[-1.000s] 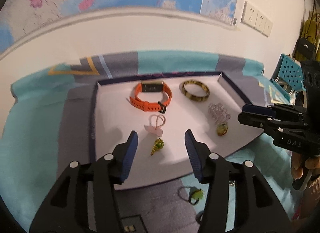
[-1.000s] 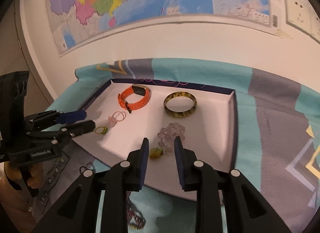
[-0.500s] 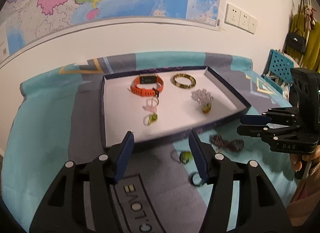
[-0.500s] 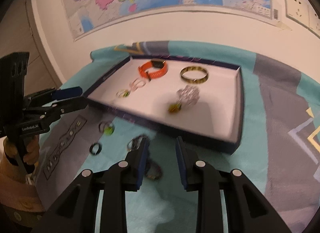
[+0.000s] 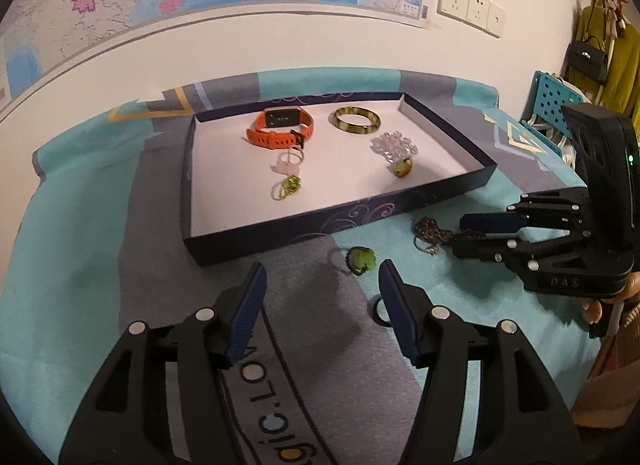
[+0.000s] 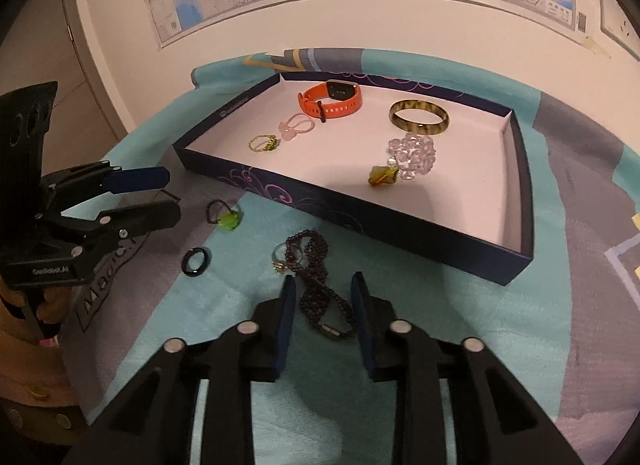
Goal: Organize jewelry
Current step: 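Grasp the black ring with the left gripper while the right gripper grasps the dark red beaded bracelet, then lift the beaded bracelet with the right gripper while the left gripper holds the black ring, then carry the black ring and beaded bracelet into the box and open both grippers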
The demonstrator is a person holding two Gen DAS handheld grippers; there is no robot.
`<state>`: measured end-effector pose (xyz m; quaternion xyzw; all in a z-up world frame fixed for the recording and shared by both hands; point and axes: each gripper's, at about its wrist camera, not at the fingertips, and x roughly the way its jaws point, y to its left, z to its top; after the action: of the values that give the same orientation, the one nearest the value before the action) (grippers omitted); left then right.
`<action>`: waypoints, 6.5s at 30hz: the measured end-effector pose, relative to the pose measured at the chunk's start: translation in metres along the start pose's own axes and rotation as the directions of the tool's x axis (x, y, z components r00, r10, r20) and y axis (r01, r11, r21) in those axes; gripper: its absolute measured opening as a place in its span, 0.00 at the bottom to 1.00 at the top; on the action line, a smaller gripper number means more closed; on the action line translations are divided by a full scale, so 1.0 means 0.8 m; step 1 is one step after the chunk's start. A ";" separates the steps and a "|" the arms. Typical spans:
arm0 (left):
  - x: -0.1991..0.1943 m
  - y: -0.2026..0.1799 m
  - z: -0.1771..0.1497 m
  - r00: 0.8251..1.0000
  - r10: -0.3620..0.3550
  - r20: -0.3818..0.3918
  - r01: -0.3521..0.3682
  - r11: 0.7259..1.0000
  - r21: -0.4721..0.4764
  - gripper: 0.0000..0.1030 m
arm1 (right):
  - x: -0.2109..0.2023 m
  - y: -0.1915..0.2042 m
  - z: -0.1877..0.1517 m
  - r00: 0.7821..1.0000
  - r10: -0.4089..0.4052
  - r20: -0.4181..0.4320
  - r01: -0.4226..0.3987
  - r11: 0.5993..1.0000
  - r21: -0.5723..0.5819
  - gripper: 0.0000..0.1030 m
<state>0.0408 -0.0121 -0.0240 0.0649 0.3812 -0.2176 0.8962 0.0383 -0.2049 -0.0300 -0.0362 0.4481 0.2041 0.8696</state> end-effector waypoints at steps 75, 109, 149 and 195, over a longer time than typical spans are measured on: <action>0.007 -0.021 -0.014 0.993 -0.096 -0.065 0.098 0.995 0.026 0.22 | -0.019 -0.020 0.006 0.998 0.013 0.060 -0.017 0.998 0.063 0.02; -0.005 -0.011 0.052 0.997 -0.054 0.048 0.053 0.998 0.029 0.22 | -0.069 -0.017 0.062 0.978 0.015 0.206 -0.019 1.000 0.020 0.02; 0.073 0.011 0.105 1.000 0.015 -0.003 -0.015 1.000 0.006 0.22 | -0.002 -0.045 0.129 0.983 0.030 0.183 -0.040 0.998 0.051 0.02; 0.012 0.016 0.064 0.996 0.048 0.079 -0.046 0.999 -0.027 0.50 | -0.009 -0.052 0.086 0.987 -0.045 0.153 0.029 0.994 0.109 0.30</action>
<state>0.0857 -0.0184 0.0043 0.0541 0.3462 -0.1939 0.9163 0.1036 -0.2285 0.0117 0.0179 0.3884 0.1661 0.9062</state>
